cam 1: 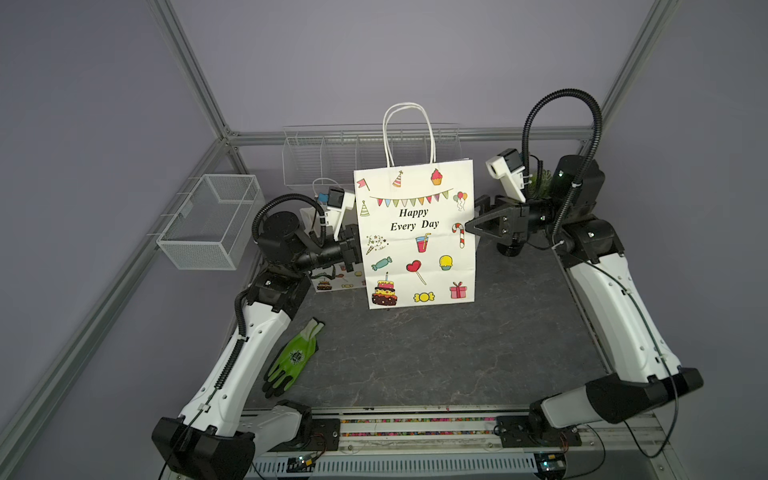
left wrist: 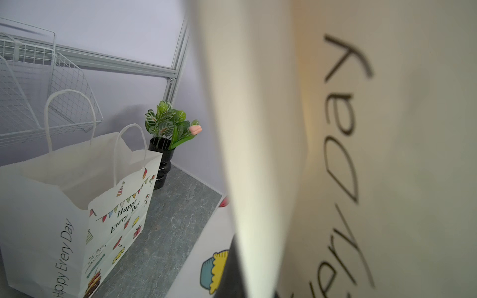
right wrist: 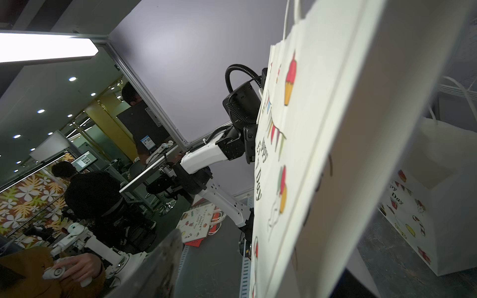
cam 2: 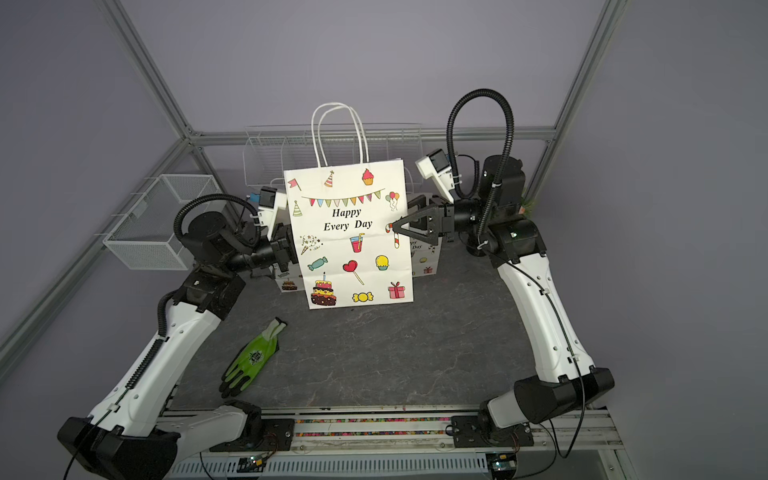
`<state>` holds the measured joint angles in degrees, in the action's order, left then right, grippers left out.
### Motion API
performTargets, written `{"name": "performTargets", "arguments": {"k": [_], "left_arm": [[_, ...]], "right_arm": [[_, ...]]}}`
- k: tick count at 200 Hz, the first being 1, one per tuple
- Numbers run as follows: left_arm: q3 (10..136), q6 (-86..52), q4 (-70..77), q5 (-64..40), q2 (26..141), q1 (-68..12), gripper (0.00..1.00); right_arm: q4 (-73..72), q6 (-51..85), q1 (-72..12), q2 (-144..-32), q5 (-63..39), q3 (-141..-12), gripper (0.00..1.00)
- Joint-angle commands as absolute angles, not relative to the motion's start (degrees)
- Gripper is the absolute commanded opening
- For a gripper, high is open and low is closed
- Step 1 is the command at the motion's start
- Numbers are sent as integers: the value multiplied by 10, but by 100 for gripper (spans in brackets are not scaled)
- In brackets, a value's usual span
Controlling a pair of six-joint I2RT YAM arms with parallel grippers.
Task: Put away the paper bag
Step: Press the paper bag.
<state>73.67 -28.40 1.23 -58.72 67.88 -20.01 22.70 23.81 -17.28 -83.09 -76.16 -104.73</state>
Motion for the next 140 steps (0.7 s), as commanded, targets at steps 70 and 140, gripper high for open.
{"name": "performTargets", "arguments": {"k": [70, 140], "left_arm": [[778, -355, 51, -621, 681, -201, 0], [774, -366, 40, -668, 666, -201, 0]], "right_arm": [[298, 129, -212, -769, -635, -950, 42], [350, 70, -179, -712, -512, -954, 89]]}}
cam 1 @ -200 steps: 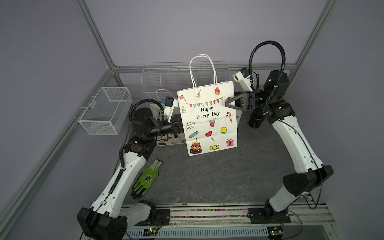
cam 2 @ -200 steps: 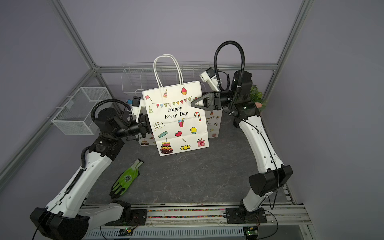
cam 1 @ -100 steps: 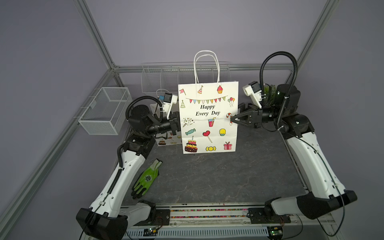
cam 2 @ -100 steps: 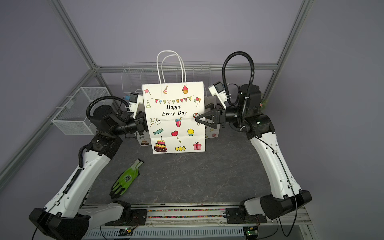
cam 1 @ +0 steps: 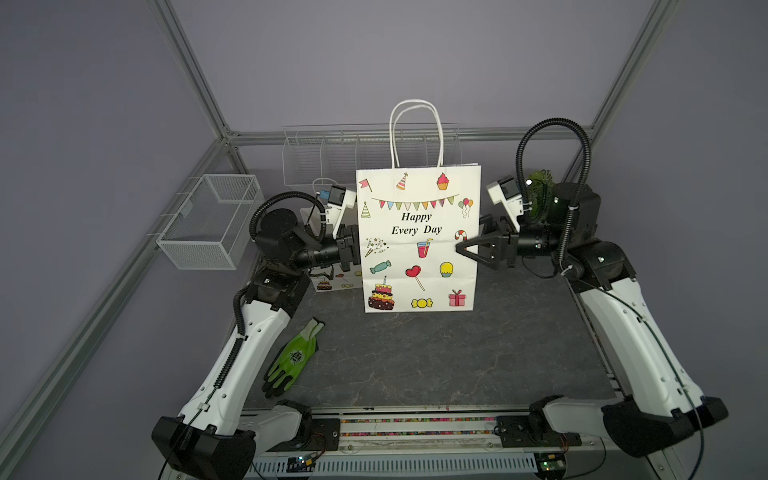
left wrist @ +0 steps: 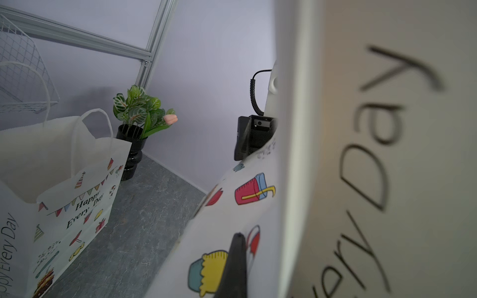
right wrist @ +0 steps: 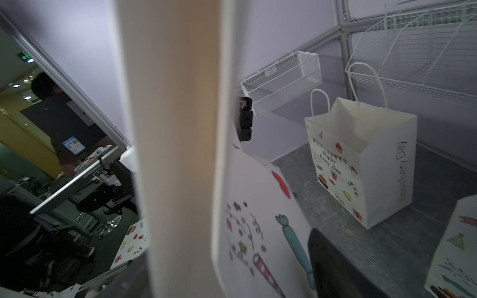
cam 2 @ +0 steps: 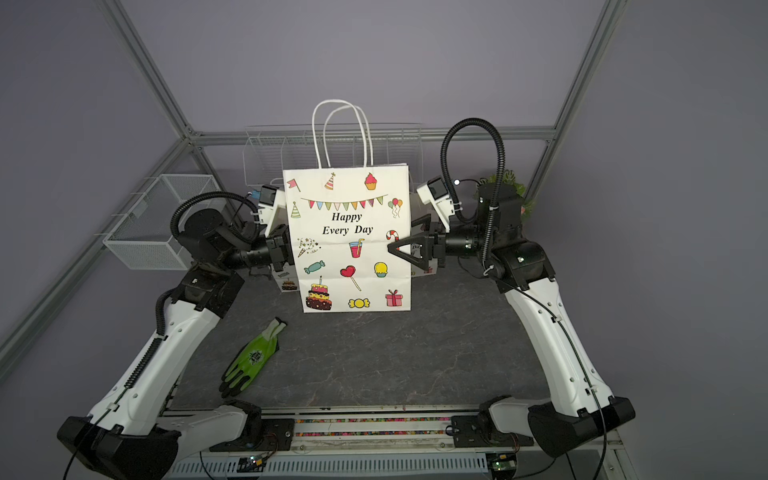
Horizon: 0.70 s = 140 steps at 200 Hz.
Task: Put away the paper bag
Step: Press the paper bag.
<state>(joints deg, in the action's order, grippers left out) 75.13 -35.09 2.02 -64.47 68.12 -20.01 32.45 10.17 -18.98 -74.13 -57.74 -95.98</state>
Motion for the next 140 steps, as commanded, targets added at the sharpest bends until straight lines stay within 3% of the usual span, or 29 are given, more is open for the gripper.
{"name": "performTargets", "arguments": {"k": [1, 68, 140], "left_arm": [[774, -366, 40, -669, 666, -200, 0], [773, -371, 41, -722, 651, -203, 0], [804, -213, -107, -787, 635, -224, 0]], "right_arm": [[349, 69, -179, -711, -511, -954, 89], [196, 190, -177, -753, -636, -955, 89], [120, 272, -178, -750, -712, -948, 89]]}}
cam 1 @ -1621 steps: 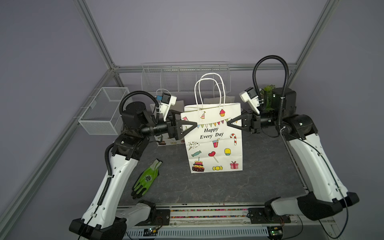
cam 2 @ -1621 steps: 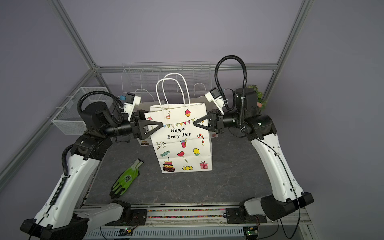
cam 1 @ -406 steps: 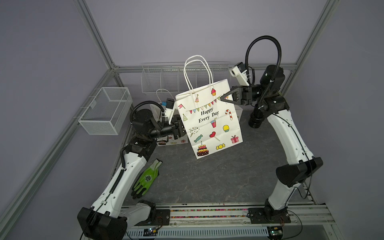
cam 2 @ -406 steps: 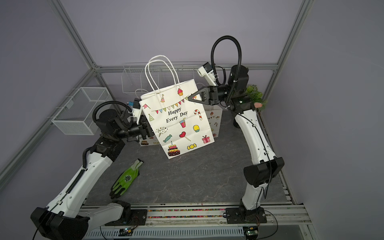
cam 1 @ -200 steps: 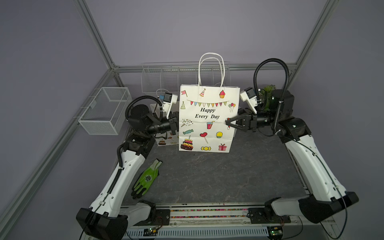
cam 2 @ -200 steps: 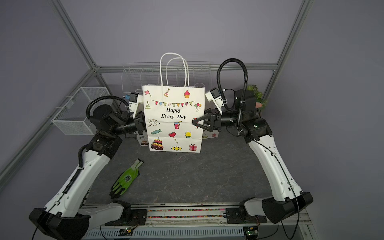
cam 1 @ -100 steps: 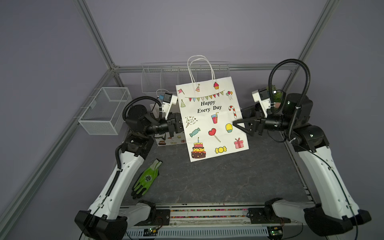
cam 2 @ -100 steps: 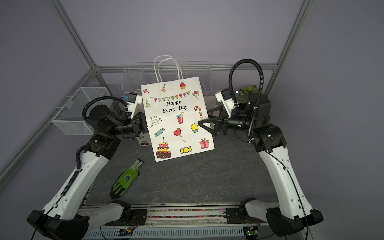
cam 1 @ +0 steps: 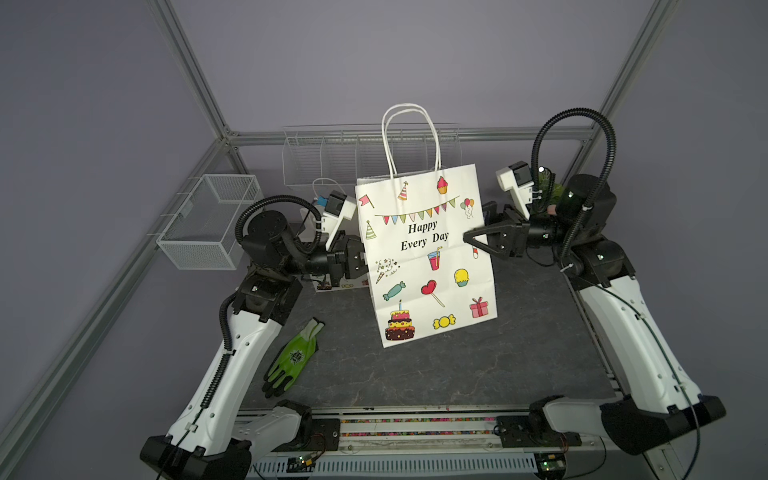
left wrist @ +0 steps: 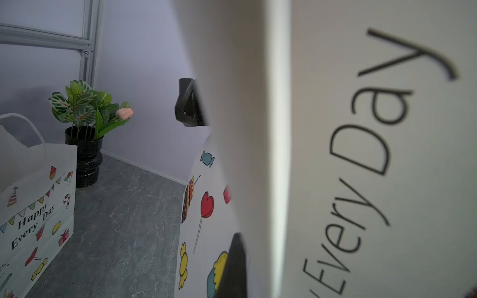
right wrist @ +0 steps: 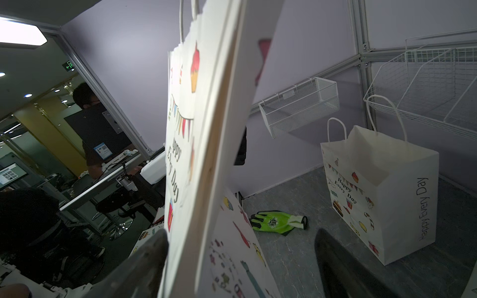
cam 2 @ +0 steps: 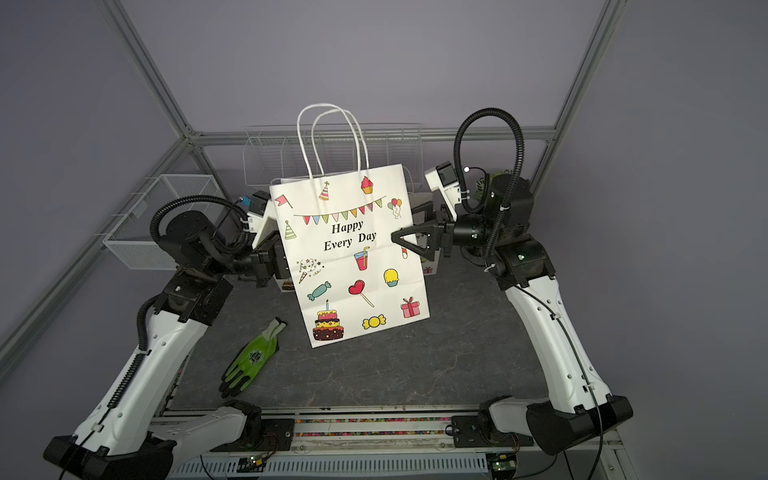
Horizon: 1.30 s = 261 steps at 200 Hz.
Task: Put away the paper bag
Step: Press the paper bag.
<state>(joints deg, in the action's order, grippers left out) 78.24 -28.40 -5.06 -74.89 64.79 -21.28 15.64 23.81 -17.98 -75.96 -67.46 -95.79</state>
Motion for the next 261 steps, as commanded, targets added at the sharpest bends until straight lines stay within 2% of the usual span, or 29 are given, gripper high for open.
{"name": "performTargets", "arguments": {"k": [1, 43, 77, 96, 127, 151, 212, 244, 261], "left_arm": [[804, -212, -108, -788, 635, -224, 0], [812, -199, -135, -789, 650, -230, 0], [813, -196, -141, -778, 670, -230, 0], [816, -198, -143, -767, 684, -230, 0], [822, -204, -143, -748, 702, -229, 0], [831, -210, -142, -735, 707, -229, 0], [840, -229, -132, -721, 702, -229, 0], [834, -228, -135, -712, 704, -229, 0], [831, -223, -142, -706, 704, -229, 0]], "right_arm": [[119, 273, -178, -750, -713, -947, 89], [6, 361, -200, -740, -738, -918, 89], [2, 363, -229, -720, -746, -915, 89], [23, 346, -235, -704, -738, -911, 100], [152, 256, -236, -692, -704, -931, 76], [226, 203, -236, -692, -673, -938, 64], [286, 168, -237, -708, -627, -940, 61], [288, 169, -237, -707, -620, -945, 47], [306, 157, -237, -708, -607, -954, 45]]}}
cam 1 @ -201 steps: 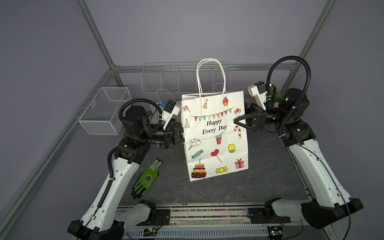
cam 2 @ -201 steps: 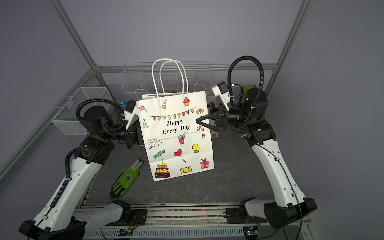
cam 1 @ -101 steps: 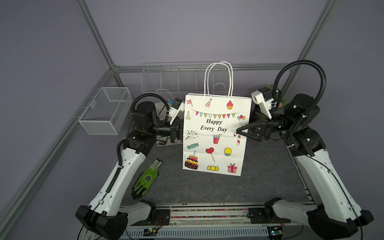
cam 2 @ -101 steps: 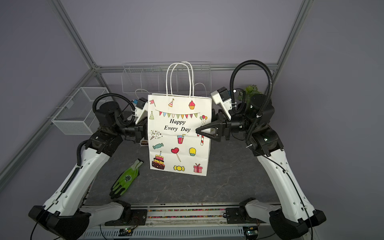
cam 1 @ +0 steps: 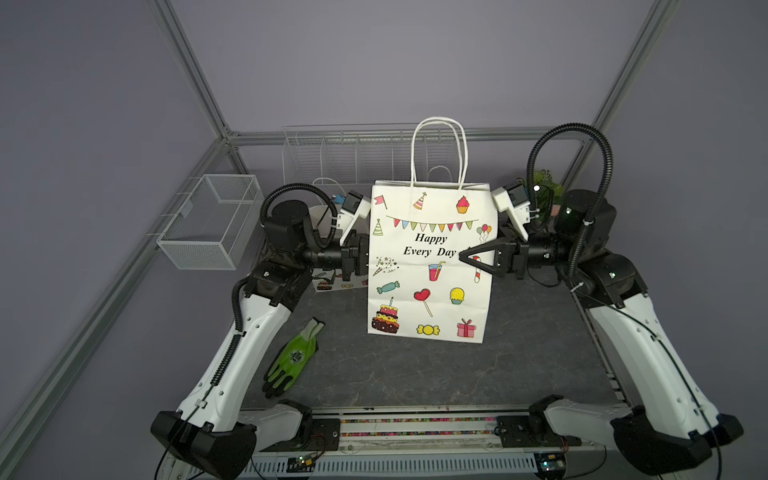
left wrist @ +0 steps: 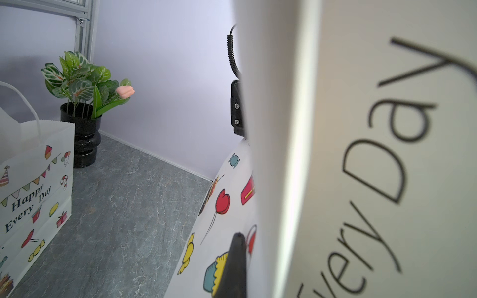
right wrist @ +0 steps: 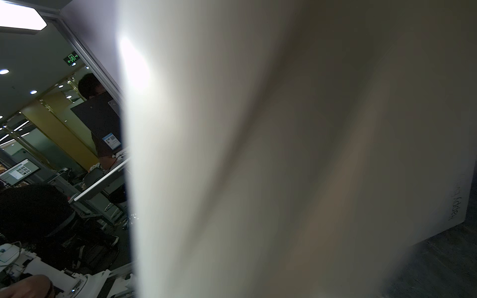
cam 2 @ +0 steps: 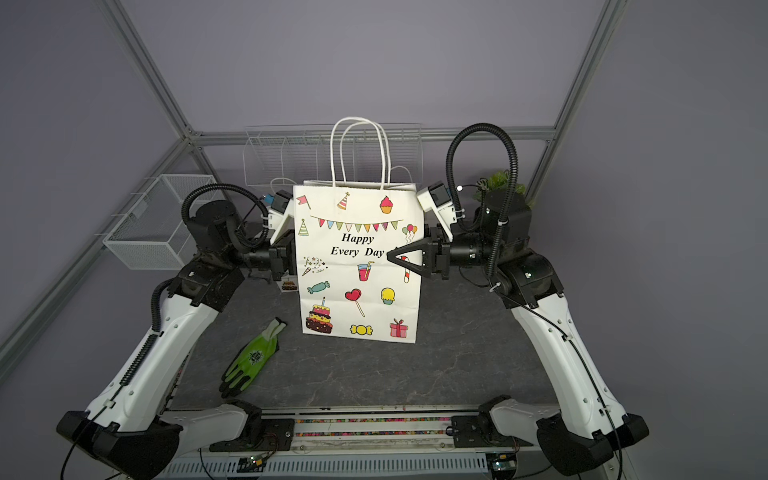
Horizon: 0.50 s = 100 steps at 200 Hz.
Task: Put away the paper bag
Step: Press the paper bag.
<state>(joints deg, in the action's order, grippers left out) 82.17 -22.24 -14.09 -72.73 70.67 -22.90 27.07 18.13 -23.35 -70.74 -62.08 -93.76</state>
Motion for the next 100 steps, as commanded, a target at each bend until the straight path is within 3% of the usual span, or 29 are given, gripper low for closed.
{"name": "performTargets", "arguments": {"k": [1, 33, 55, 63, 79, 100], "left_arm": [[831, -222, -143, -706, 703, -229, 0], [825, -197, -174, -697, 696, -229, 0], [814, -195, -172, -696, 688, -229, 1], [810, -194, -173, -696, 685, -229, 2], [804, -192, -173, -696, 679, -229, 2], [800, -189, -173, -698, 675, -229, 2]], "right_arm": [[308, 156, -237, -708, -606, -954, 45], [337, 138, -238, -705, -568, -958, 49], [310, 161, -237, -701, -562, -945, 81], [293, 172, -237, -697, -559, -937, 86], [271, 183, -237, -689, -557, -927, 86], [260, 188, -238, -684, -553, -926, 70]]}}
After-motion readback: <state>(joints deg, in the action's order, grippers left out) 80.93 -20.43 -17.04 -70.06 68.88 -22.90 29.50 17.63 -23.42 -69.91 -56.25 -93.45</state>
